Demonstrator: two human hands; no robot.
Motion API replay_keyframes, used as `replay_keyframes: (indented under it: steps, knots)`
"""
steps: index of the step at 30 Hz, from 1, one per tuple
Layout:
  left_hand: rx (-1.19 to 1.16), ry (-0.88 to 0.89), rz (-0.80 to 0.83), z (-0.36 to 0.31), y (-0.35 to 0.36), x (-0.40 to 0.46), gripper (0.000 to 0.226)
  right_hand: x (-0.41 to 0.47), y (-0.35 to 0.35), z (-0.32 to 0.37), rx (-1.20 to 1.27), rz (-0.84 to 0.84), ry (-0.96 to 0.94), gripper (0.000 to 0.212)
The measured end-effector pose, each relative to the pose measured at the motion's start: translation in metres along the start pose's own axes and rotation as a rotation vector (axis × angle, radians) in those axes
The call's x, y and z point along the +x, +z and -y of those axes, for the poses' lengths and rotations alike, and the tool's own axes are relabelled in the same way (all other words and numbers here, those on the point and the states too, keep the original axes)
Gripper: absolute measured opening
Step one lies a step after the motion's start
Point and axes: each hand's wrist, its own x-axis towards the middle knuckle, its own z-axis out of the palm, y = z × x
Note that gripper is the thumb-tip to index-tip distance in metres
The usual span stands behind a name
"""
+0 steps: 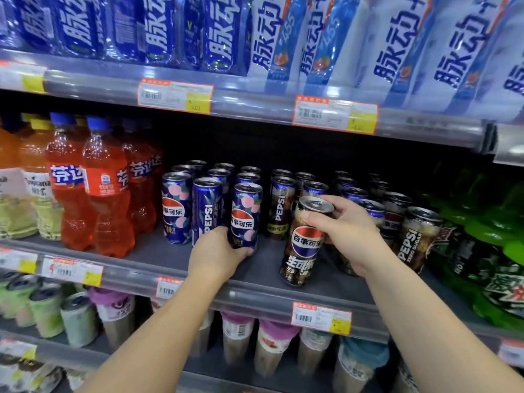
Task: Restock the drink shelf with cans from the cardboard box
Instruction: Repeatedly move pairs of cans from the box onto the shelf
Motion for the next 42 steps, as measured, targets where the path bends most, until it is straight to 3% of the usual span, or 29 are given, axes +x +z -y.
replay_keyframes:
  steps: [2,4,8,11,14,16,23,27,35,42]
  knots:
    - [-0.073,0.075,-0.114,-0.008,-0.009,-0.013,0.055,0.003,0.000,-0.001,-0.020,-0.012,0.013,0.030]
    - [-0.170,0.181,-0.112,-0.026,-0.016,-0.029,0.067,0.006,0.001,-0.001,-0.048,-0.020,0.018,0.032]
    - [-0.291,0.230,0.256,-0.065,-0.003,-0.038,0.079,0.009,0.006,0.000,-0.076,-0.008,0.010,0.029]
    - [-0.314,0.196,0.367,-0.071,0.013,-0.034,0.059,0.008,0.008,-0.002,-0.098,0.004,0.011,0.031]
    - [-0.328,0.186,0.310,-0.066,0.022,-0.031,0.051,0.004,0.005,-0.003,-0.158,0.038,0.020,0.068]
    - [-0.334,0.169,0.231,-0.066,0.024,-0.024,0.050,0.003,-0.002,0.000,-0.154,0.020,-0.004,0.079]
    - [-0.319,0.101,0.069,-0.057,0.044,-0.008,0.051,-0.004,-0.014,-0.007,-0.102,-0.008,0.008,0.060]
    - [-0.317,0.127,0.086,-0.058,0.043,-0.009,0.051,-0.006,-0.008,-0.019,-0.147,0.044,0.042,0.056]
    - [-0.068,0.066,0.225,-0.044,0.033,-0.010,0.042,-0.013,0.000,-0.038,-0.235,0.126,0.093,0.058]
    - [-0.062,0.034,0.149,-0.045,0.030,-0.011,0.033,-0.014,0.006,-0.053,-0.311,0.267,0.133,0.073]
